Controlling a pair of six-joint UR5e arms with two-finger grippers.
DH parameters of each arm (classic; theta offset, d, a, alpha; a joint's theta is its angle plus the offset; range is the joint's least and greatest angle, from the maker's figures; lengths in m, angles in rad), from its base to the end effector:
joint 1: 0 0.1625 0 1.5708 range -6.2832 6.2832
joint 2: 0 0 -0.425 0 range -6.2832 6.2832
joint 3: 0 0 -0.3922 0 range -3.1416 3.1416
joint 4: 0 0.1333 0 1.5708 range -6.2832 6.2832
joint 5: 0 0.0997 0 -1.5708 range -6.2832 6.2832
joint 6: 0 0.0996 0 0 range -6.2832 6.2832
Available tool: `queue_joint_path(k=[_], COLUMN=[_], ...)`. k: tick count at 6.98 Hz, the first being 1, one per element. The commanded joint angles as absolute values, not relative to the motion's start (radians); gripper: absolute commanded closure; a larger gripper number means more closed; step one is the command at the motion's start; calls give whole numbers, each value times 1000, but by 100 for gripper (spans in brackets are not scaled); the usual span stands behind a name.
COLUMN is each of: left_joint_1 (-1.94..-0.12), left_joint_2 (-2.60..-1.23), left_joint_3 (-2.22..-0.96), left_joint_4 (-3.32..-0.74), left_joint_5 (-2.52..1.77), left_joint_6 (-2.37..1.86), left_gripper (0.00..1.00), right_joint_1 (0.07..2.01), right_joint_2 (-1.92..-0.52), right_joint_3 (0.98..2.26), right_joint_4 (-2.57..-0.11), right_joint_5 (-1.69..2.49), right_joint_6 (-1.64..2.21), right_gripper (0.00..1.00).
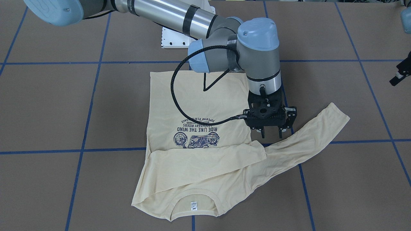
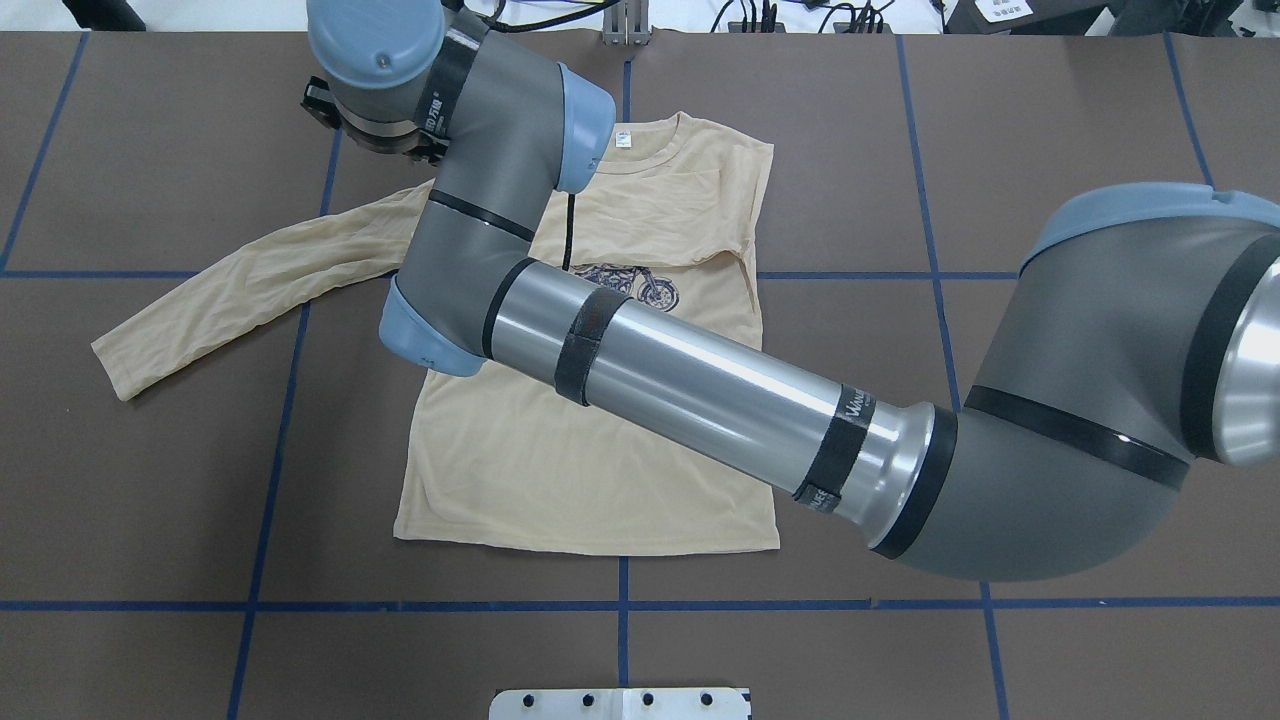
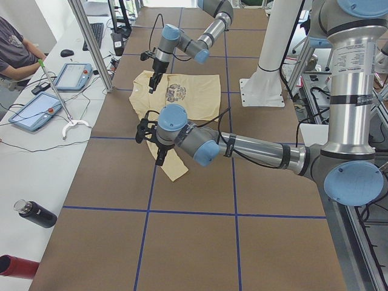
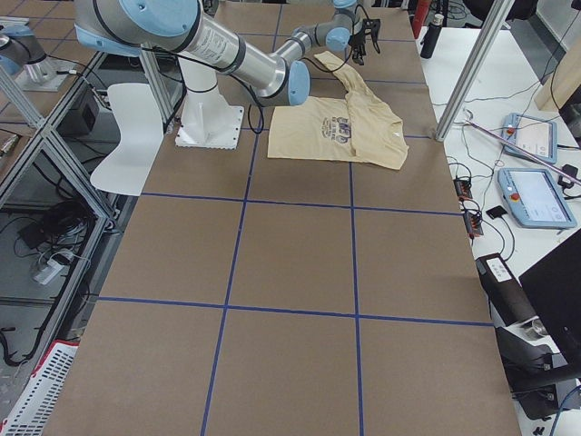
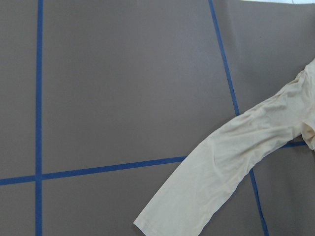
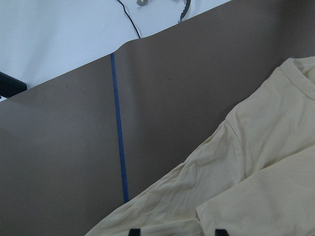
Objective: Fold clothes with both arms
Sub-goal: 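Carry the sleeve across the shirt body toward the collar with right gripper, then release the sleeve and lift the right gripper away while left gripper approaches other cuff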
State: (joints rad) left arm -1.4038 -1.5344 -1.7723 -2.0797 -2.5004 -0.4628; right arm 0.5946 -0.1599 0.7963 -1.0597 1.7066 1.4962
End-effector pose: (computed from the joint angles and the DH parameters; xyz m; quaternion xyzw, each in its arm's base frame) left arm 0.0281 -0.4886 0.5071 0.1500 0.4938 0.0223 0.8563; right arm -0.6502 -0.5843 -0.0533 0.1240 -0.5302 0.1798 0.8192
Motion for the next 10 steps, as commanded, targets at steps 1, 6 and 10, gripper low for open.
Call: queue_joint_path(k=[1,6,10], left_joint_1=[-1316,-1190,-1138], left_joint_2=[-1551,-1675,-1675], left_joint_3=[-1661,-1303,-1304], left_joint_4=[-2222,-2454,-2461], left_joint_5=[-2476,-2335,-2338], left_joint_6=[-506,-508,-597], left_gripper=[0,14,19], right_joint_1=[645,903,980], right_joint_2=[-170,-983,-1115], right_joint_3=[849,1645,1700], right_joint_4=[-1069,-1166,-1164], right_joint_5=[1777,2254,2329], right_joint_6=[1569,1354,1267], right_gripper=[0,0,0])
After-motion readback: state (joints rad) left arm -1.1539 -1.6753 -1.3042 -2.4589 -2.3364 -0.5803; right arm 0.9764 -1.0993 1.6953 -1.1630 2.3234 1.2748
